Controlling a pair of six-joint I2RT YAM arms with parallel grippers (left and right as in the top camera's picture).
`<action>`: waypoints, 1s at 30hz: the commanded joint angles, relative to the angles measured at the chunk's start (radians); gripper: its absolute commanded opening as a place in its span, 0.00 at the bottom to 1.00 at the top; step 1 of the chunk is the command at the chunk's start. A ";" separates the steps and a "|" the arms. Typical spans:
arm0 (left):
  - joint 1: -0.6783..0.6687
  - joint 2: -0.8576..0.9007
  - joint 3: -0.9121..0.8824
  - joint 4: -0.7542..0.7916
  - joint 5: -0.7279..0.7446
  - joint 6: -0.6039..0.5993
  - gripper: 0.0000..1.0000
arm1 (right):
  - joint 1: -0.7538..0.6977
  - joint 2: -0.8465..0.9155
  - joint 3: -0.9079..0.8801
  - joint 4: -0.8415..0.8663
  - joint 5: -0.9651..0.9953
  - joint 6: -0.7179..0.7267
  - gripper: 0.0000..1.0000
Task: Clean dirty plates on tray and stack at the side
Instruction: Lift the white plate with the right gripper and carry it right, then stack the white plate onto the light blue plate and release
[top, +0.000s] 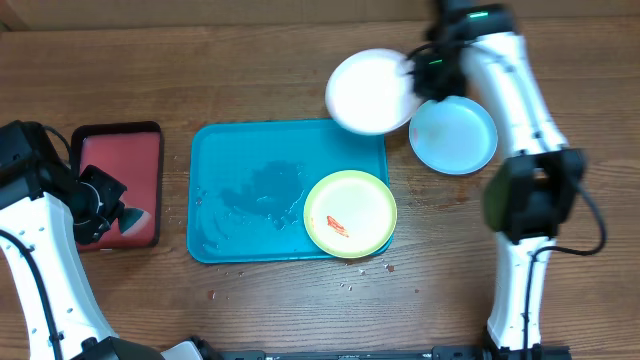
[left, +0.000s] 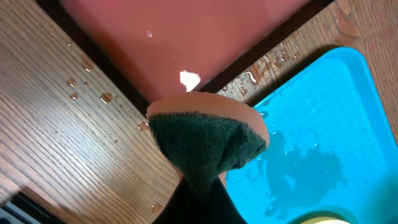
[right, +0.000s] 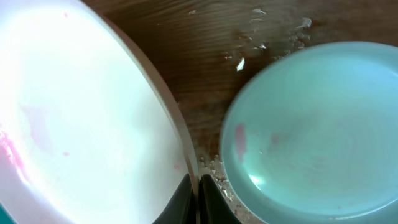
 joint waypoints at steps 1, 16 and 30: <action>-0.014 0.002 0.003 0.002 -0.007 0.023 0.04 | -0.142 -0.014 0.029 -0.053 -0.271 0.002 0.04; -0.016 0.002 0.003 0.010 -0.007 0.027 0.04 | -0.385 -0.014 0.026 -0.216 0.050 -0.043 0.04; -0.023 0.002 0.003 0.013 -0.007 0.027 0.04 | -0.366 -0.014 -0.109 -0.190 0.050 -0.062 0.04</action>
